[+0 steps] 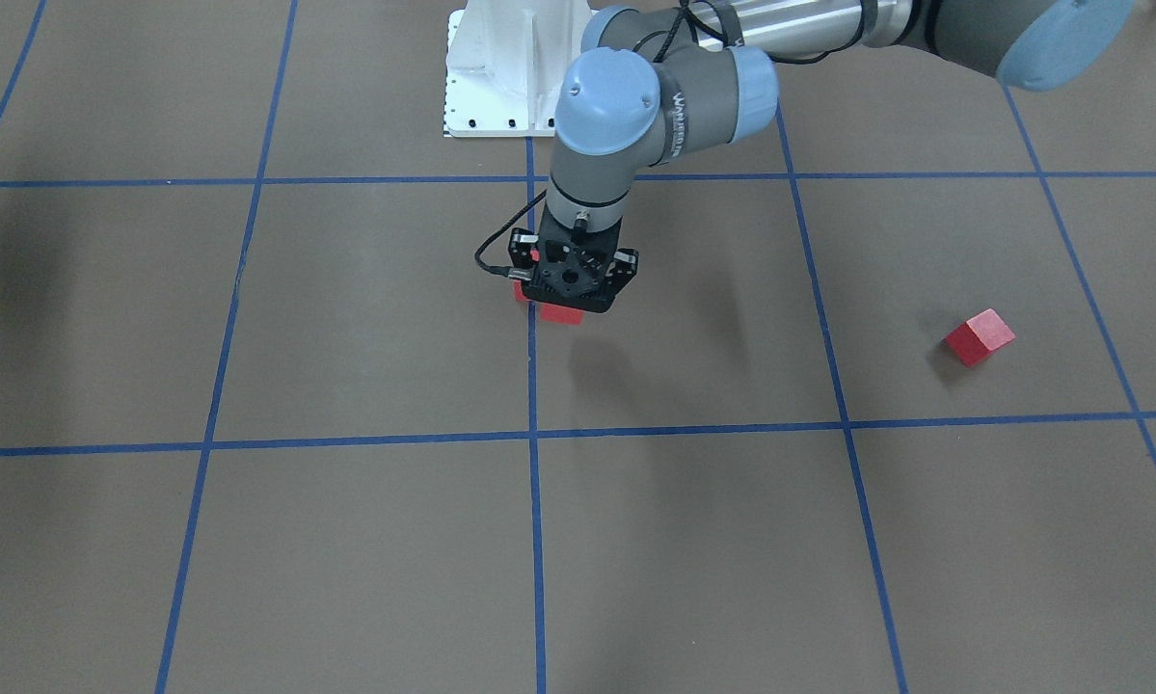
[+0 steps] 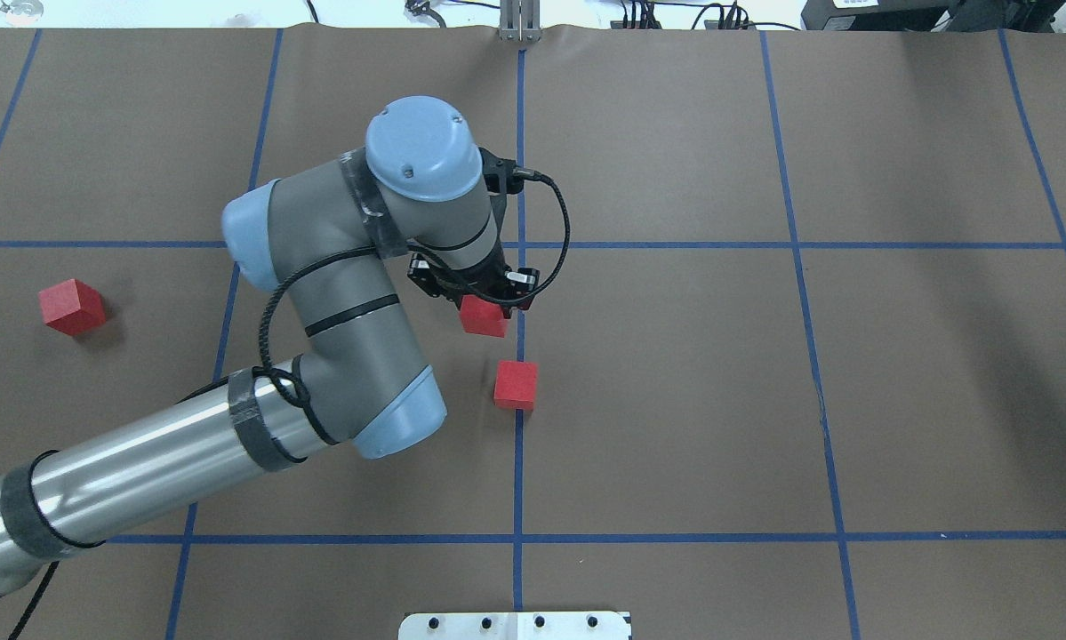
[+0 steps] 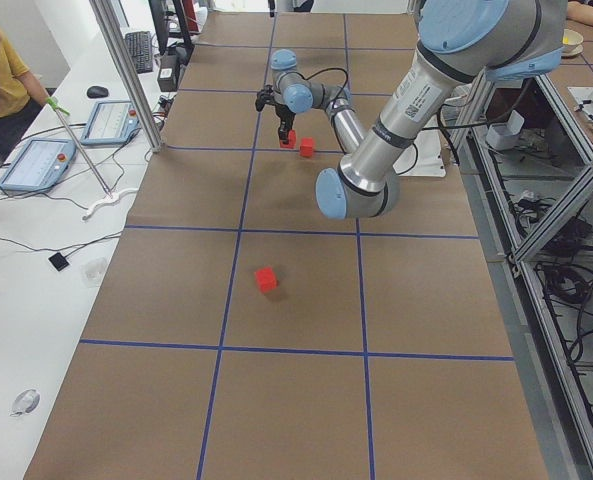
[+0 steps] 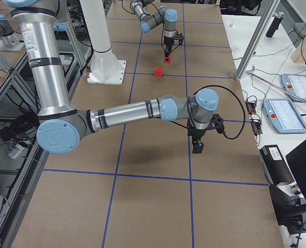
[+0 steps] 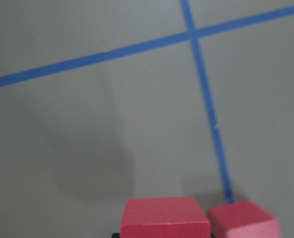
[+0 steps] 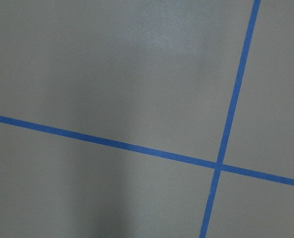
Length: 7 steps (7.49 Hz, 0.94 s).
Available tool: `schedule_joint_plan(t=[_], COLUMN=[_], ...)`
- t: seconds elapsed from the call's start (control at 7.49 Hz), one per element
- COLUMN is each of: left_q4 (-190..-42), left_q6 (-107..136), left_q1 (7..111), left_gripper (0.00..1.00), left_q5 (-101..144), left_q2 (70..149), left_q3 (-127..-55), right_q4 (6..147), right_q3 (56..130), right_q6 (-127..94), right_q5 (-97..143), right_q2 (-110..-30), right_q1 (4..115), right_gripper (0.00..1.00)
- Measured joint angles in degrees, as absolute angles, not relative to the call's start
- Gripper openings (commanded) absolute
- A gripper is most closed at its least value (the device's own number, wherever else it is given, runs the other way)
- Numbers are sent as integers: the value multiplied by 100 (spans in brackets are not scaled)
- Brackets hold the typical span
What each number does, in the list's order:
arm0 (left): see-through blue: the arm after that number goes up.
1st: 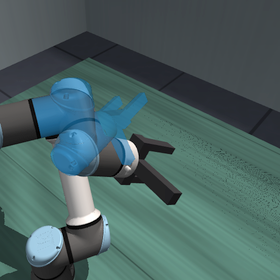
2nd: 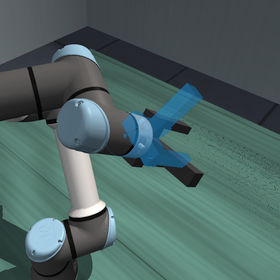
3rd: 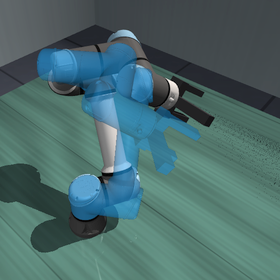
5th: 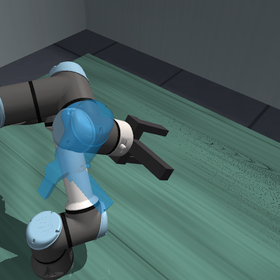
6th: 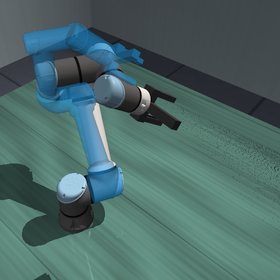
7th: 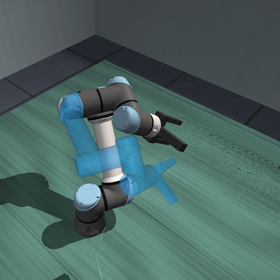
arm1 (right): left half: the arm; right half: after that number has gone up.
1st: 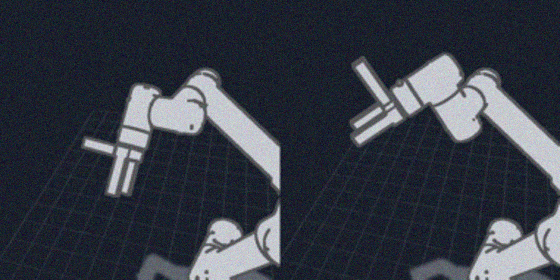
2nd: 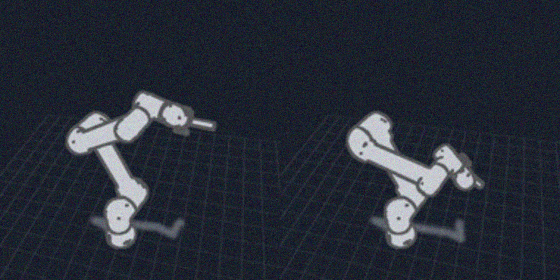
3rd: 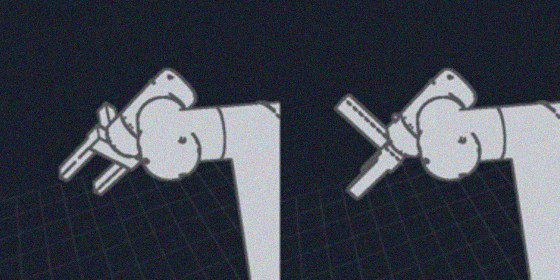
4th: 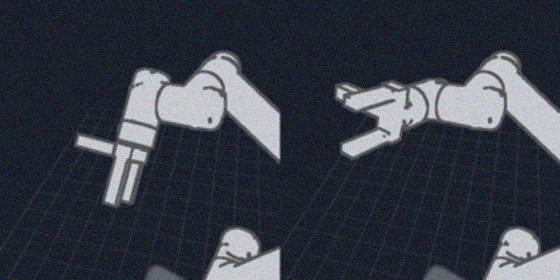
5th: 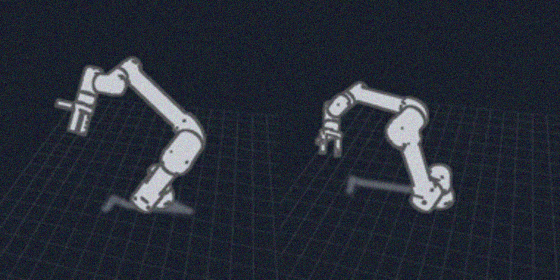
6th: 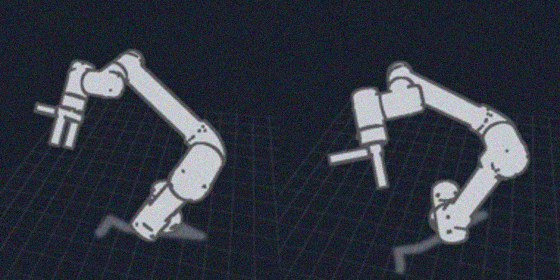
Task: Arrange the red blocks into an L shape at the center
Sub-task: 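Carry the cube with the left gripper and set it beside the center cube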
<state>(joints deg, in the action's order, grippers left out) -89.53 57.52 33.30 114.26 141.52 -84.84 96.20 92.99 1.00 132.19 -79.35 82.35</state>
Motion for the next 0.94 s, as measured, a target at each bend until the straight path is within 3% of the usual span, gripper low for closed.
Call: schedule_joint_plan(t=[0.4, 0.94], left_q4=[-8997, -9134], left_q6=[6011, 6040], left_q1=[3192, 2887], left_gripper=[27, 27], left_q5=[11232, 10798], left_q2=[14764, 14681], left_q3=[-7677, -7580], right_q4=[9616, 9615], right_q3=[9300, 9304], right_q6=[97, 89], right_q5=[13219, 13219], right_q2=[-7926, -7907], right_q1=[8235, 8235], right_gripper=[99, 99])
